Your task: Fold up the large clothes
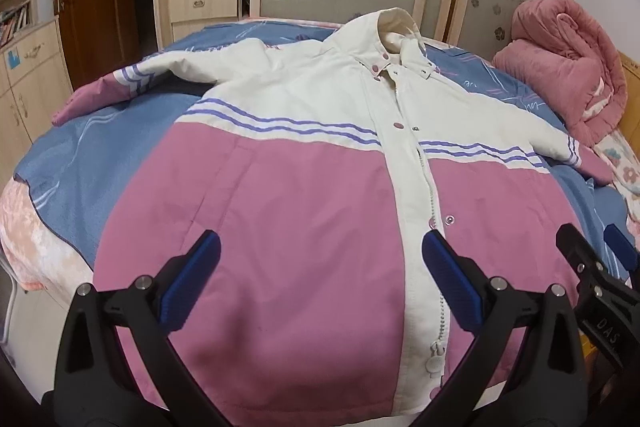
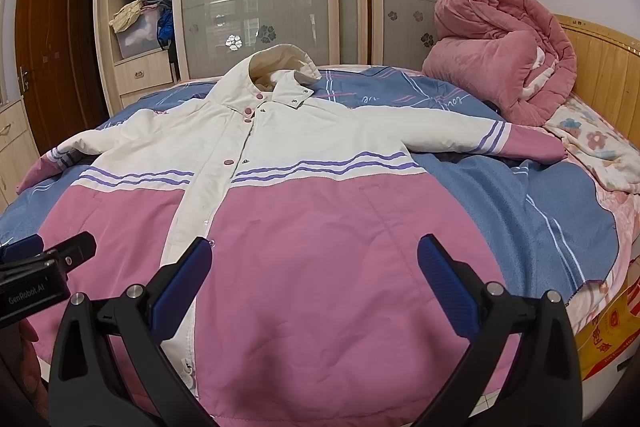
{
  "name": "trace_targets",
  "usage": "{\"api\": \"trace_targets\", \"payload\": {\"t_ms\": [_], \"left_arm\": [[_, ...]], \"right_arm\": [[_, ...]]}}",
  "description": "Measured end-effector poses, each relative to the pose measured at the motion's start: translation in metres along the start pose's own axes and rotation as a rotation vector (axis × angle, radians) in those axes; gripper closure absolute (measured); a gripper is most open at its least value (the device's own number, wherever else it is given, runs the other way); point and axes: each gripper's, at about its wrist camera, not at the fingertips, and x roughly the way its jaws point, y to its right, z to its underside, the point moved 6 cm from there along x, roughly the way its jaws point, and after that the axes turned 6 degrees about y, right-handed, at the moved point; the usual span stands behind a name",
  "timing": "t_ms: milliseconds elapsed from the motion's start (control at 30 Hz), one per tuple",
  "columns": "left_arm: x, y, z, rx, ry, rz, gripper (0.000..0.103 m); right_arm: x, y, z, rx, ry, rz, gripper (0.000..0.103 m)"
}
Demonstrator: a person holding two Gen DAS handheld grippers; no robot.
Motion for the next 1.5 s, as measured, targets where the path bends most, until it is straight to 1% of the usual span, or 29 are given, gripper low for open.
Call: {"api": "trace_targets", "payload": {"t_ms": [167,300,400,533,633,700,767,800,833,867,933,1000,1067,1133,1167,1200,1233,1267,1300,1367,1400,1433,1467,1500], "left_arm": [[-0.006,0.004,-0.004,0.045,0.019,0.011,0.002],[-0.007,0.013,-0.010,0.174,0.051,-0.030,0.002],[-0.009,0.009,-0.010,0.136,0.039,-0.012,0.002],[-0.013,0.009,-0.014,0.152,0.059,-0.021,0.002],[-0.012,0.009,-0.013,0.164,0.045,-0.022,0.002],[-0.010,0.009,-0.012,0.181,0.013,-0.024,0.002],[-0.008,0.007,-0.012,0.197,-0.002,-0.052,0.002],[-0.009,0.006,-0.012,0.202,0.004,-0.067,0.002],[-0.010,0.002,-0.014,0.203,0.022,-0.098,0.002],[-0.011,0.001,-0.015,0.209,0.034,-0.109,0.002],[-0.011,-0.001,-0.018,0.241,0.050,-0.128,0.002],[-0.008,-0.002,-0.022,0.254,0.045,-0.119,0.002],[0.000,-0.002,-0.028,0.268,0.014,-0.106,0.002],[0.006,0.001,-0.041,0.257,0.005,-0.067,0.002],[0.007,0.001,-0.051,0.245,0.016,-0.055,0.002],[0.008,0.001,-0.067,0.230,0.046,-0.055,0.002],[0.009,0.001,-0.076,0.229,0.071,-0.054,0.002],[0.012,0.001,-0.086,0.239,0.092,-0.069,0.002],[0.019,0.000,-0.097,0.260,0.100,-0.088,0.002],[0.032,-0.005,-0.103,0.259,0.081,-0.088,0.002],[0.040,-0.012,-0.102,0.232,0.066,-0.071,0.002],[0.045,-0.018,-0.101,0.203,0.058,-0.067,0.002],[0.050,-0.027,-0.096,0.158,0.053,-0.059,0.002],[0.056,-0.037,-0.089,0.103,0.050,-0.043,0.002]], "right_arm": [[0.001,0.001,0.001,0.000,-0.004,0.000,0.001],[0.001,0.000,0.001,-0.001,-0.004,0.000,0.001],[0.001,0.000,0.001,0.000,-0.004,0.000,0.001],[0.001,0.000,0.001,-0.001,-0.003,0.002,0.001],[0.001,0.000,0.001,0.004,-0.005,0.001,0.001],[0.000,0.001,0.001,0.008,-0.004,-0.001,0.001],[0.000,0.004,-0.001,0.019,0.005,-0.005,0.001],[-0.001,0.005,-0.003,0.027,0.012,-0.008,0.001],[-0.002,0.009,-0.005,0.043,0.029,-0.016,0.001],[-0.004,0.014,-0.008,0.058,0.048,-0.021,0.001],[-0.006,0.024,-0.013,0.088,0.073,-0.046,0.001],[-0.006,0.037,-0.017,0.119,0.085,-0.056,0.001],[-0.004,0.066,-0.020,0.201,0.096,-0.032,0.001],[-0.003,0.097,-0.023,0.309,0.087,-0.024,0.001],[-0.002,0.114,-0.026,0.372,0.083,-0.026,0.001],[-0.001,0.131,-0.028,0.429,0.077,-0.030,0.001],[0.003,0.154,-0.031,0.508,0.062,-0.040,0.001],[0.007,0.173,-0.033,0.579,0.052,-0.054,0.001],[0.012,0.203,-0.037,0.692,0.046,-0.080,0.001],[0.021,0.244,-0.041,0.822,0.032,-0.110,0.001],[0.029,0.276,-0.045,0.897,0.038,-0.120,0.001],[0.032,0.296,-0.048,0.940,0.063,-0.120,0.001],[0.038,0.324,-0.050,0.994,0.082,-0.106,0.001],[0.046,0.349,-0.050,1.045,0.082,-0.100,0.001]]}}
